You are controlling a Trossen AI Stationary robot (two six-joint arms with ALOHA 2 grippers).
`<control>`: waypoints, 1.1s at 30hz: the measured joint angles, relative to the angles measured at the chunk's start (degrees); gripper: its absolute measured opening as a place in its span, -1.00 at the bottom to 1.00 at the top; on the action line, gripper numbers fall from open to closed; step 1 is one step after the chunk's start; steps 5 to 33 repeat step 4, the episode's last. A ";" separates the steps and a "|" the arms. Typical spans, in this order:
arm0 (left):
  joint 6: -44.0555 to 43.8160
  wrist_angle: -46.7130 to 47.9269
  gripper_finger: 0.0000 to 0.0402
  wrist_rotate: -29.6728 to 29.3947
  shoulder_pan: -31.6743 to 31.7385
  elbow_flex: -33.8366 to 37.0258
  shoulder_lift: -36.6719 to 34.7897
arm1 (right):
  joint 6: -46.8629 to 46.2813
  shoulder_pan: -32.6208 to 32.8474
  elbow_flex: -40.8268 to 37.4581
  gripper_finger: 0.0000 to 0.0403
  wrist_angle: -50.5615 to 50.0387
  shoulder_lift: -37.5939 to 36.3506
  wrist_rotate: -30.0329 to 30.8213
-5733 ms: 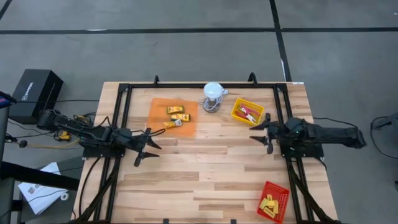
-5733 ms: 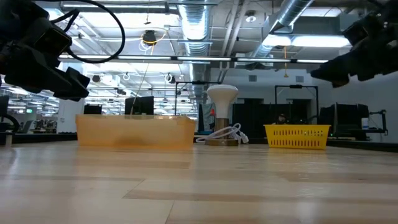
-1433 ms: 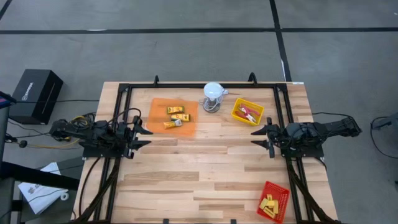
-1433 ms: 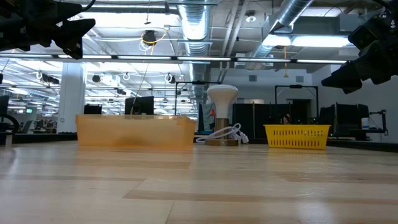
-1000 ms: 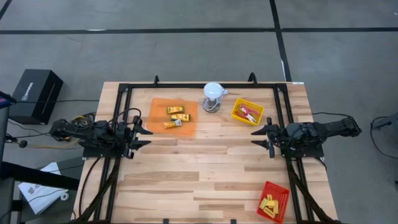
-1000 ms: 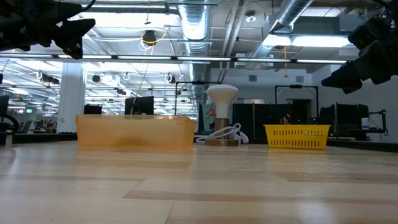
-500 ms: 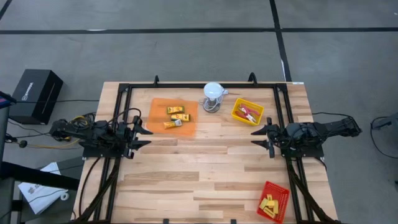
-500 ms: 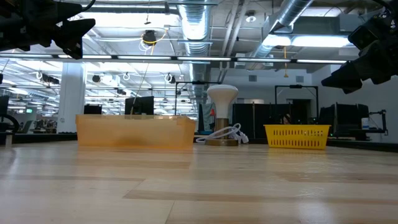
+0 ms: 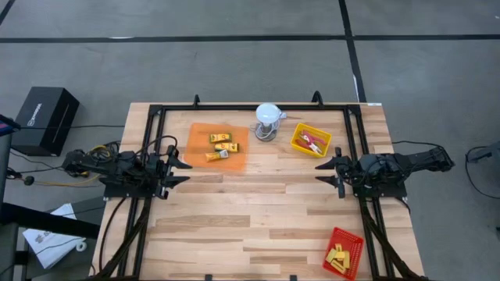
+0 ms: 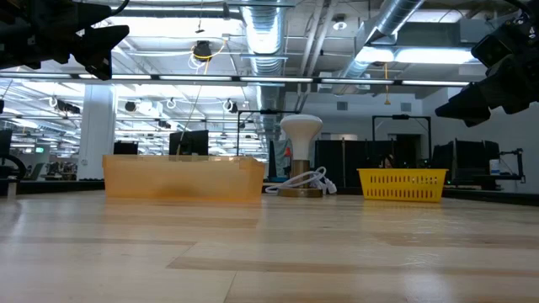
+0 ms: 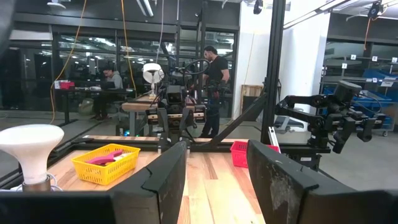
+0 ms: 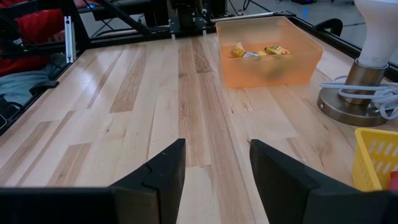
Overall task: Pick & Place School Supplies
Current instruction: Return to Home Position
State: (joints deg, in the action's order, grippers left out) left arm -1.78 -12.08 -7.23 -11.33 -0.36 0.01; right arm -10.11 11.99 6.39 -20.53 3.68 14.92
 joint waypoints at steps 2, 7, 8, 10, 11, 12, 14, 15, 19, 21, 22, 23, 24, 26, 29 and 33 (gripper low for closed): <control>0.00 -0.01 -0.19 -0.01 0.00 0.00 0.00 | 0.00 0.00 -0.01 -0.16 0.00 0.00 0.01; 0.00 0.00 -0.19 -0.01 0.00 0.00 0.00 | 0.00 0.00 0.00 -0.16 0.00 0.00 0.00; 0.00 0.00 -0.19 -0.01 0.00 0.00 0.00 | 0.00 0.00 0.00 -0.16 0.00 0.00 0.00; 0.00 0.00 -0.19 -0.01 0.00 0.00 0.00 | 0.00 0.00 0.00 -0.16 0.00 0.00 0.00; 0.00 0.00 -0.19 -0.01 0.00 0.00 0.00 | 0.00 0.00 0.00 -0.16 0.00 0.00 0.00; 0.00 0.00 -0.19 -0.01 0.00 0.00 0.00 | 0.00 0.00 0.00 -0.16 0.00 0.00 0.00; 0.00 0.00 -0.19 -0.01 0.00 0.00 0.00 | 0.00 0.00 0.00 -0.16 0.00 0.00 0.00; 0.00 0.00 -0.19 -0.01 0.00 0.00 0.00 | 0.00 0.00 0.00 -0.16 0.00 0.00 0.00; 0.00 0.00 -0.19 -0.01 0.00 0.00 0.00 | 0.00 0.00 0.00 -0.16 0.00 0.00 0.00; 0.00 0.00 -0.19 -0.01 0.00 0.00 0.00 | 0.00 0.00 0.00 -0.16 0.00 0.00 0.00; 0.00 0.00 -0.19 -0.01 0.00 0.00 0.00 | 0.00 0.00 0.00 -0.16 0.00 0.00 0.00; 0.00 0.00 -0.19 -0.01 0.00 0.00 0.00 | 0.00 0.00 0.00 -0.16 0.00 0.00 0.00; 0.00 0.00 -0.19 -0.01 0.00 0.00 0.00 | 0.00 0.00 0.00 -0.16 0.00 0.00 0.00; 0.00 0.00 -0.19 -0.01 0.00 0.00 0.00 | 0.00 0.00 0.00 -0.16 0.00 0.00 0.00; 0.00 0.00 -0.19 -0.01 0.00 0.00 0.00 | 0.00 0.00 0.00 -0.16 0.00 0.00 0.00; 0.00 0.00 -0.19 -0.01 0.00 0.00 0.00 | 0.00 0.00 0.00 -0.16 0.00 0.00 0.00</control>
